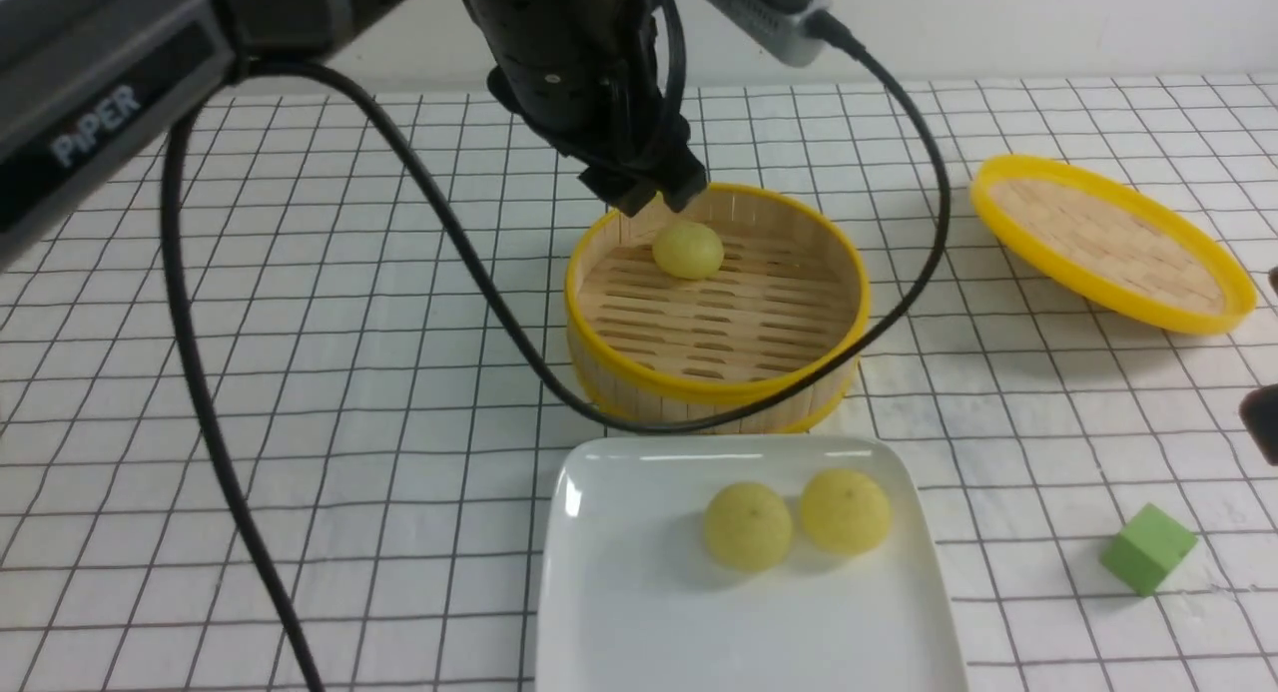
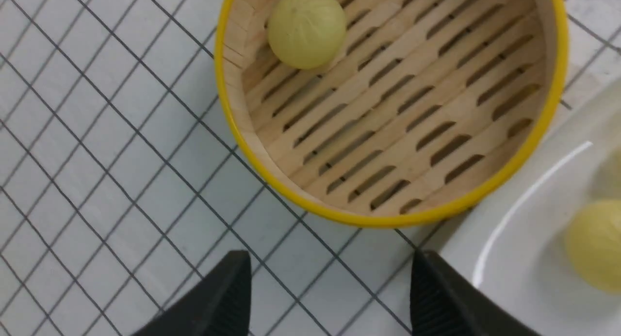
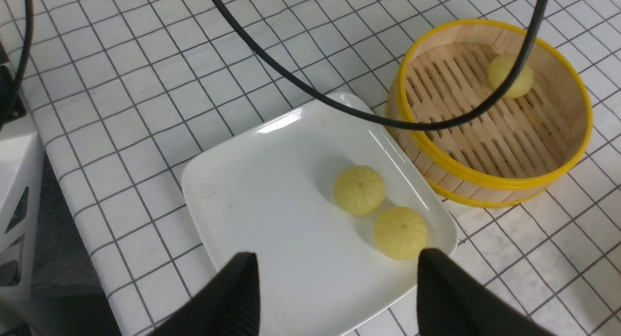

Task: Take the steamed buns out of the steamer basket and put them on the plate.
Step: Use the left arm to grab the steamed stuffed bun that is closest to it

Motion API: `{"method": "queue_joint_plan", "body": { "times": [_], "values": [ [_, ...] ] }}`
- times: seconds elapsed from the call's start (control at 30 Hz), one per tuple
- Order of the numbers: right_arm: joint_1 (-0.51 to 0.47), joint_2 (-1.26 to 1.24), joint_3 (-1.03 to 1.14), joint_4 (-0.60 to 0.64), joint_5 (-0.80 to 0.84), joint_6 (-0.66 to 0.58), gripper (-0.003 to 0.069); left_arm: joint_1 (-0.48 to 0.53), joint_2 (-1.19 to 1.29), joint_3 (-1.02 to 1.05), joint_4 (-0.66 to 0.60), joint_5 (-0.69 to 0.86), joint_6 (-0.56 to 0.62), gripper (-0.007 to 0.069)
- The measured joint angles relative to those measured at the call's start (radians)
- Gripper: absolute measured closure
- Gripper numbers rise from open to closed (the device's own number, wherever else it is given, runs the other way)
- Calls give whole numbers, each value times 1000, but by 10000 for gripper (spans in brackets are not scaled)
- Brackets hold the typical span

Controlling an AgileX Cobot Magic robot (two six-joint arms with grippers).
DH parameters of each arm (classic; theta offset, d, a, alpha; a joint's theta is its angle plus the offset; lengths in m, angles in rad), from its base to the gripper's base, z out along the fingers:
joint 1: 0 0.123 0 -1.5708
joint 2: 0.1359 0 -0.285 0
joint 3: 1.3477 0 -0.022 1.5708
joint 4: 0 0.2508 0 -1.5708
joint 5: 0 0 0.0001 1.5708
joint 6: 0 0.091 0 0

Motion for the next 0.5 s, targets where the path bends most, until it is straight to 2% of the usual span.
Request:
{"method": "queue_joint_plan", "body": {
  "times": [0.13, 0.5],
  "values": [
    [0, 0, 0, 0, -6, -1, 221, 0, 76, 0, 20, -89, -56, 128],
    [0, 0, 0, 1, -8, -1, 221, 0, 191, -19, -11, -261, -118, 130]
  ]
}}
